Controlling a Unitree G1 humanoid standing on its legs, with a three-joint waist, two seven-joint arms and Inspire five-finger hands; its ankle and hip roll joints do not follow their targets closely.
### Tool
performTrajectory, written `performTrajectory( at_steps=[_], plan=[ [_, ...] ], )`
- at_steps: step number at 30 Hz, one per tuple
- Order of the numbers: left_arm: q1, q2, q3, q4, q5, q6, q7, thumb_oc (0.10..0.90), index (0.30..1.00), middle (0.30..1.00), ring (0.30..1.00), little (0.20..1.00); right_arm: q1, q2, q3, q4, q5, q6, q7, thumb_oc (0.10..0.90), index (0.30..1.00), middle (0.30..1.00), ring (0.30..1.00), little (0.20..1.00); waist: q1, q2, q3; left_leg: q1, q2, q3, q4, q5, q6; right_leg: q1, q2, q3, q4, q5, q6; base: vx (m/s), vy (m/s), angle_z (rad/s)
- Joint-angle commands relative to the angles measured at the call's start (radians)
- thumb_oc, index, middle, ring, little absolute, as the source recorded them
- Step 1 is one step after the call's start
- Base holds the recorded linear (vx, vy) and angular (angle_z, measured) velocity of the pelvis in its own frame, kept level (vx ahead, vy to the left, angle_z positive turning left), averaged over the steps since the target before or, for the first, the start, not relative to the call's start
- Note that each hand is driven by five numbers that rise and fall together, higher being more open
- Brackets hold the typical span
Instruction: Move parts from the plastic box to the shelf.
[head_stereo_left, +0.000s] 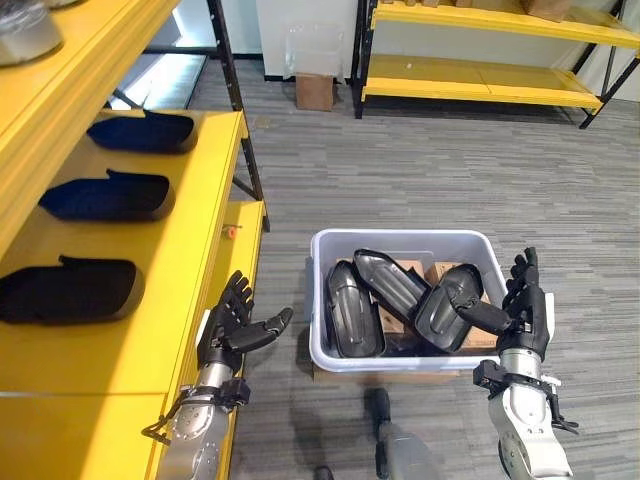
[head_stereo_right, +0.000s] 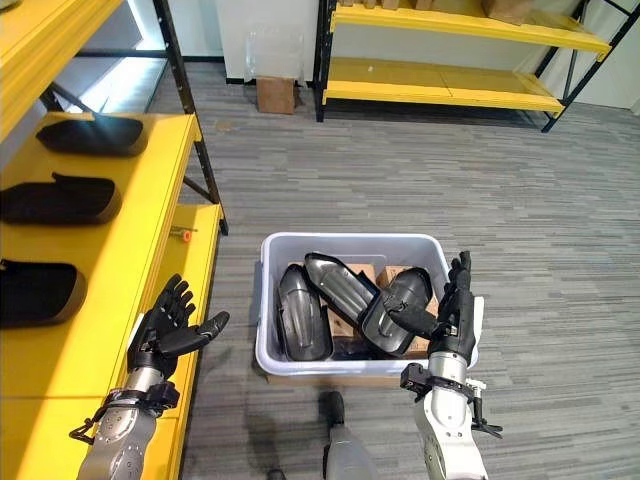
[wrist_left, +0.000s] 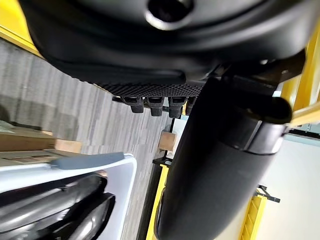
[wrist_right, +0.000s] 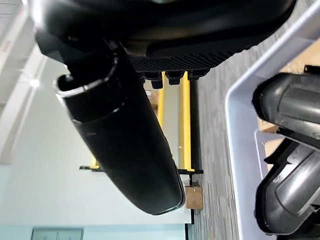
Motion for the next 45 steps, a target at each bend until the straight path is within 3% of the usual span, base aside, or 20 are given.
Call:
performTrajectory(
  at_steps=[1, 6, 8, 11, 12, 13, 14, 16, 21, 24, 25, 27, 29, 30, 31, 45],
  plan=[
    [-0.040, 0.025, 0.026, -0.152, 0.001, -0.077, -0.025, 0.900, 1.000, 1.000, 1.000, 1.000, -0.046, -0.070, -0.029, -0.107, 0.014, -0.061, -0.004, 0.900, 1.000, 1.000, 1.000, 1.000, -0.018, -0.007, -0.073, -0.006, 0.181, -0.009, -0.029, -0.056, -0.064, 0.085, -0.060, 0.004, -0.015, -0.100, 0.123, 0.10, -0.051, -0.18],
    [-0.042, 0.017, 0.031, -0.151, 0.000, -0.079, 0.003, 0.900, 1.000, 1.000, 1.000, 1.000, -0.061, -0.082, -0.017, -0.099, 0.012, -0.027, -0.019, 0.900, 1.000, 1.000, 1.000, 1.000, -0.023, 0.005, -0.072, -0.029, 0.196, 0.040, -0.024, -0.034, -0.081, 0.093, -0.055, -0.026, -0.014, -0.122, 0.107, 0.05, -0.001, -0.22],
    [-0.025, 0.015, 0.051, -0.149, -0.002, -0.081, 0.015, 0.900, 1.000, 1.000, 1.000, 1.000, -0.056, -0.080, -0.022, -0.097, 0.005, -0.008, -0.009, 0.900, 1.000, 1.000, 1.000, 1.000, -0.019, 0.004, -0.070, -0.031, 0.194, 0.087, -0.015, -0.037, -0.085, 0.091, -0.068, -0.076, -0.019, -0.113, 0.112, 0.04, 0.019, -0.31],
    [0.023, 0.015, 0.079, -0.161, 0.005, -0.096, 0.031, 0.900, 1.000, 1.000, 1.000, 1.000, -0.066, -0.066, -0.013, -0.087, -0.007, 0.000, 0.024, 0.900, 1.000, 1.000, 1.000, 1.000, 0.017, 0.005, -0.063, -0.009, 0.199, 0.166, 0.005, -0.068, -0.085, 0.083, -0.097, -0.246, 0.024, -0.113, 0.135, 0.03, 0.035, -0.70],
    [0.027, 0.015, 0.083, -0.163, 0.006, -0.097, 0.031, 0.900, 1.000, 1.000, 1.000, 1.000, -0.068, -0.064, -0.011, -0.085, -0.009, -0.001, 0.027, 0.900, 1.000, 1.000, 1.000, 1.000, 0.021, 0.004, -0.062, -0.009, 0.200, 0.174, 0.009, -0.070, -0.084, 0.080, -0.101, -0.262, 0.032, -0.113, 0.135, -0.08, -0.013, -1.38],
    [0.043, 0.020, 0.105, -0.173, 0.014, -0.097, 0.038, 0.900, 1.000, 1.000, 1.000, 1.000, -0.095, -0.058, 0.004, -0.071, -0.004, 0.002, 0.048, 0.900, 1.000, 1.000, 1.000, 1.000, 0.064, -0.001, -0.055, -0.004, 0.203, 0.247, 0.044, -0.084, -0.077, 0.066, -0.156, -0.426, 0.116, -0.115, 0.134, -0.09, -0.039, -1.23],
    [0.035, 0.027, 0.116, -0.179, 0.026, -0.085, 0.054, 0.900, 1.000, 1.000, 1.000, 1.000, -0.114, -0.060, 0.015, -0.063, 0.000, 0.010, 0.055, 0.900, 1.000, 1.000, 1.000, 1.000, 0.084, -0.004, -0.051, -0.017, 0.208, 0.268, 0.078, -0.098, -0.071, 0.058, -0.180, -0.488, 0.154, -0.127, 0.125, -0.09, -0.086, -0.95],
    [0.024, 0.027, 0.128, -0.165, 0.005, -0.081, 0.091, 0.900, 1.000, 1.000, 1.000, 1.000, -0.141, -0.075, 0.047, -0.040, 0.018, 0.030, 0.057, 0.900, 1.000, 1.000, 1.000, 1.000, 0.098, -0.008, -0.042, -0.062, 0.219, 0.264, 0.147, -0.118, -0.066, 0.030, -0.179, -0.505, 0.195, -0.159, 0.094, -0.04, -0.078, -0.78],
    [0.015, 0.010, 0.138, -0.111, -0.040, -0.134, 0.073, 0.900, 1.000, 1.000, 1.000, 1.000, -0.131, -0.079, 0.066, -0.034, -0.022, 0.007, 0.055, 0.900, 1.000, 1.000, 1.000, 1.000, 0.080, -0.008, -0.043, -0.094, 0.239, 0.244, 0.152, -0.088, -0.073, 0.032, -0.144, -0.444, 0.202, -0.203, 0.071, -0.03, -0.043, -0.25],
    [-0.017, 0.006, 0.107, -0.077, -0.032, -0.129, 0.020, 0.900, 1.000, 1.000, 1.000, 1.000, -0.074, -0.085, 0.029, -0.049, 0.015, -0.004, 0.052, 0.900, 1.000, 1.000, 1.000, 1.000, 0.018, 0.000, -0.053, -0.098, 0.228, 0.119, 0.099, -0.061, -0.064, 0.036, -0.113, -0.204, 0.231, -0.235, 0.094, 0.00, -0.108, 0.90],
    [-0.042, 0.013, 0.089, -0.079, -0.018, -0.115, -0.002, 0.900, 1.000, 1.000, 1.000, 1.000, -0.053, -0.088, 0.015, -0.068, 0.018, -0.015, 0.041, 0.900, 1.000, 1.000, 1.000, 1.000, -0.011, 0.007, -0.049, -0.104, 0.233, 0.074, 0.080, -0.030, -0.064, 0.030, -0.095, -0.113, 0.256, -0.250, 0.085, -0.07, -0.171, 2.29],
    [-0.070, 0.017, 0.062, -0.090, -0.021, -0.089, 0.012, 0.900, 1.000, 1.000, 1.000, 1.000, -0.039, -0.089, 0.009, -0.099, 0.013, 0.009, 0.041, 0.900, 1.000, 1.000, 1.000, 1.000, -0.041, 0.018, -0.049, -0.093, 0.238, 0.021, 0.051, -0.016, -0.083, 0.062, -0.050, -0.035, 0.231, -0.279, 0.071, -0.06, -0.188, 1.89],
    [-0.072, 0.007, 0.042, -0.076, -0.050, -0.103, 0.060, 0.900, 1.000, 1.000, 1.000, 1.000, -0.051, -0.096, 0.021, -0.092, 0.010, 0.025, 0.064, 0.900, 1.000, 1.000, 1.000, 1.000, -0.042, 0.020, -0.043, -0.111, 0.252, 0.009, 0.073, 0.003, -0.101, 0.105, -0.030, -0.028, 0.191, -0.283, 0.047, -0.09, -0.162, 0.41],
    [-0.084, -0.008, 0.033, -0.080, -0.050, -0.106, 0.052, 0.900, 1.000, 1.000, 1.000, 1.000, -0.078, -0.107, 0.041, -0.081, -0.013, 0.016, 0.057, 0.900, 1.000, 1.000, 1.000, 1.000, -0.036, 0.024, -0.032, -0.158, 0.279, 0.006, 0.107, 0.063, -0.121, 0.121, -0.016, -0.017, 0.165, -0.285, 0.027, -0.14, -0.121, 0.04],
    [-0.084, -0.019, 0.030, -0.083, -0.034, -0.103, 0.040, 0.900, 1.000, 1.000, 1.000, 1.000, -0.088, -0.112, 0.043, -0.075, -0.011, 0.019, 0.052, 0.900, 1.000, 1.000, 1.000, 1.000, -0.033, 0.026, -0.028, -0.170, 0.288, 0.000, 0.113, 0.081, -0.127, 0.131, -0.011, -0.008, 0.150, -0.283, 0.020, -0.12, -0.094, 0.06],
    [-0.081, -0.035, 0.016, -0.063, -0.034, -0.121, 0.020, 0.900, 1.000, 1.000, 1.000, 1.000, -0.129, -0.151, 0.068, -0.078, -0.087, 0.038, 0.114, 0.900, 1.000, 1.000, 1.000, 1.000, -0.042, 0.062, -0.045, -0.154, 0.308, 0.011, 0.054, 0.142, -0.161, 0.162, -0.003, 0.003, 0.117, -0.295, 0.006, -0.01, -0.004, -0.02]
  ],
)
